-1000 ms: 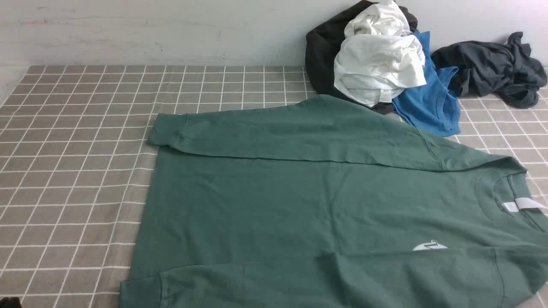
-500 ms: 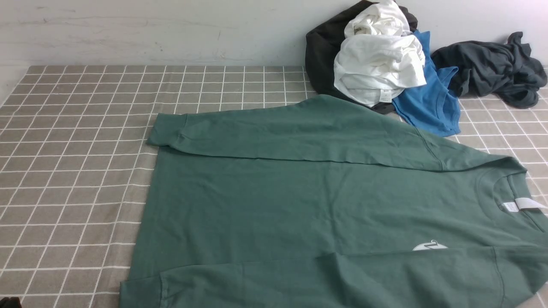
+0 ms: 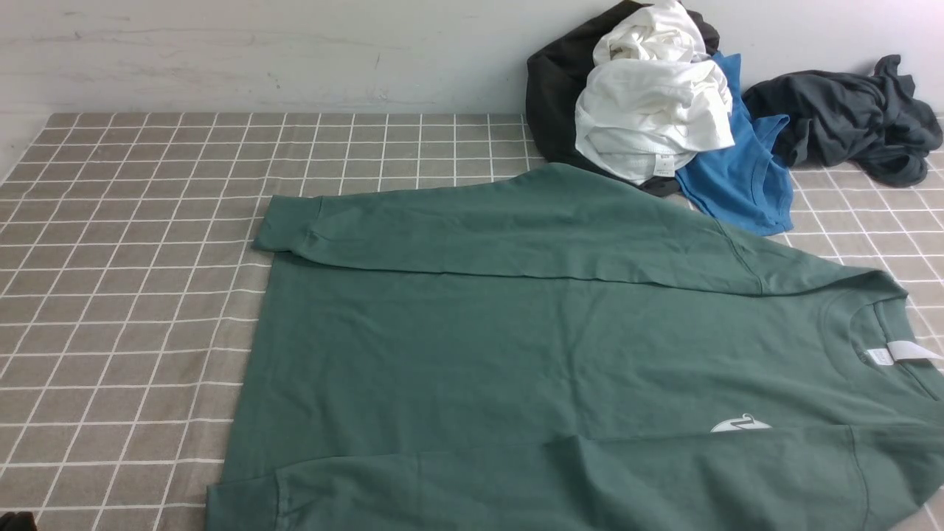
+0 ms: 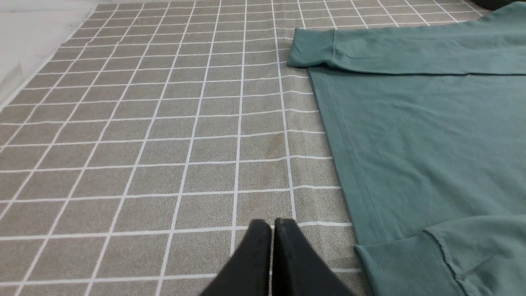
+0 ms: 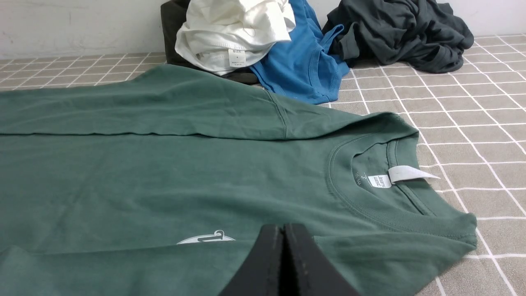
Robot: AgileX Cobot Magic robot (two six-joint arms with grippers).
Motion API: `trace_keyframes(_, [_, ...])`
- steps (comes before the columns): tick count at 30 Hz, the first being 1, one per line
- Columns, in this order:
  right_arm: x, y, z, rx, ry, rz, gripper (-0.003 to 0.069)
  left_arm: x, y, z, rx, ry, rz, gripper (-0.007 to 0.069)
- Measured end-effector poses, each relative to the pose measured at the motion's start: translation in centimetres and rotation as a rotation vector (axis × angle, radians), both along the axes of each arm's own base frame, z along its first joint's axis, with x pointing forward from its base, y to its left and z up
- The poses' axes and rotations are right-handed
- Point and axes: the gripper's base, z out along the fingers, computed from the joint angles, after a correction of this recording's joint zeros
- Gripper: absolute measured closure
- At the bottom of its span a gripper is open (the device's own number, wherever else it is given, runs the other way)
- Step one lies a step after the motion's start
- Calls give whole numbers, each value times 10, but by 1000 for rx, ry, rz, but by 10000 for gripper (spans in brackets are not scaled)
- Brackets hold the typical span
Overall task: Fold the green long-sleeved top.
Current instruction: Use the left arm to clamp the cuff closest to it
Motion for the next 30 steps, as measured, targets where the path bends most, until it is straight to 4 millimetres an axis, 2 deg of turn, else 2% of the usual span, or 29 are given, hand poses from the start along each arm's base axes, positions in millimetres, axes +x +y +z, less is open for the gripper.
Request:
trace_keyframes(8, [0,0,1,0,-8,0,671,1,0,3,-10,-43,5,631])
trace_keyframes(12, [1,0,8,5,-94,-1,671,4,1,18,-11,-214,11,631])
trace_keyframes(15, [2,0,24,41,-277,-6,671,4,1,33,-12,-381,18,631])
trace_keyframes(16, [0,-1,35,105,-393,-9,671,2,2,41,-18,-472,21,631])
trace_keyframes(17, [0,-1,35,105,-393,-9,671,2,2,42,-20,-484,22,631])
trace_keyframes(18, [-3,-2,45,191,-507,-9,671,0,2,49,-37,-563,25,631])
trace_keyframes(21, [-9,-4,60,319,-677,0,671,-4,3,62,-98,-713,27,631])
trace_keyframes(24, [-13,-6,67,365,-768,7,671,-8,4,71,-168,-806,28,631])
trace_keyframes(26, [-15,-6,70,372,-792,9,671,-9,4,80,-189,-810,24,631])
trace_keyframes(30, [-12,-4,116,274,-734,8,671,3,2,149,-161,-648,14,631])
